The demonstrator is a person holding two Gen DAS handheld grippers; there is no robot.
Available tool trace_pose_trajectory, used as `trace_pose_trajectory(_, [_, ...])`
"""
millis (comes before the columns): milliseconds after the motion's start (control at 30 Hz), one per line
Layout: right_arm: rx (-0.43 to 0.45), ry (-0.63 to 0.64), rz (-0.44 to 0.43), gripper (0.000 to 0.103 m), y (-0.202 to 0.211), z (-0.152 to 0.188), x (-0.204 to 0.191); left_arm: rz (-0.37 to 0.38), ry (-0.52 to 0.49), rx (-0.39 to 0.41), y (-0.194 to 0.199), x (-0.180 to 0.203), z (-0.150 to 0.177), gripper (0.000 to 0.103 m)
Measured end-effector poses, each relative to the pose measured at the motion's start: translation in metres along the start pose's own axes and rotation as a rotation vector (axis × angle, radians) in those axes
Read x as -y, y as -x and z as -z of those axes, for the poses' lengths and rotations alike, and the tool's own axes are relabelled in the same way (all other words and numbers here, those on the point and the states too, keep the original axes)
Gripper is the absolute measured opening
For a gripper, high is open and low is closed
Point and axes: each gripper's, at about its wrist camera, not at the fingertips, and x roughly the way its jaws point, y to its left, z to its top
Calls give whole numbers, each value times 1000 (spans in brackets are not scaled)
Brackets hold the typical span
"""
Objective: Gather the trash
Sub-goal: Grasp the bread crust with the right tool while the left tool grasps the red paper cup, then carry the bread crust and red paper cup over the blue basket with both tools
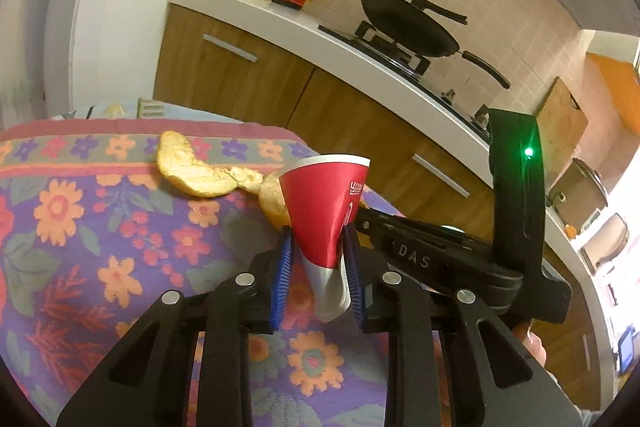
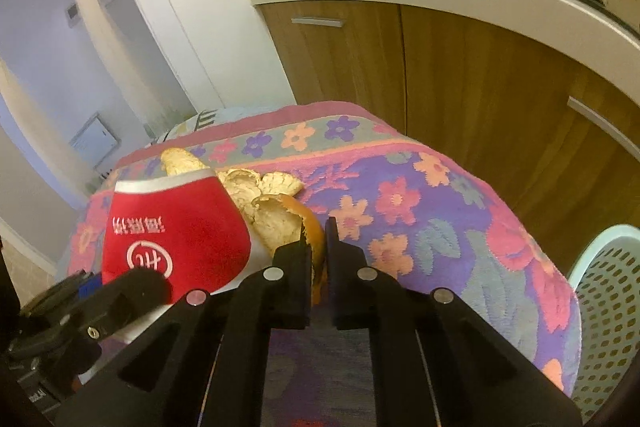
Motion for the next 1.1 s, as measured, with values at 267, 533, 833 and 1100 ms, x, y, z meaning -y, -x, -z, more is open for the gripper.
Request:
trace_pose_trajectory(267, [63,-39,16,4,14,1,7,-9,46,43,11,-13,-4,22])
trace_pose_trajectory(533, [189,-65,62,4,43,11,14,-3,34,72,21,-7,-6,22])
trace_pose_trajectory(833, [244,-189,102,4,101,51,64,64,-53,94,28,29,-2,22])
trace_pose_trajectory(1100, [325,-271,177,4,173,74,120,127,-92,58,20,81,12,23])
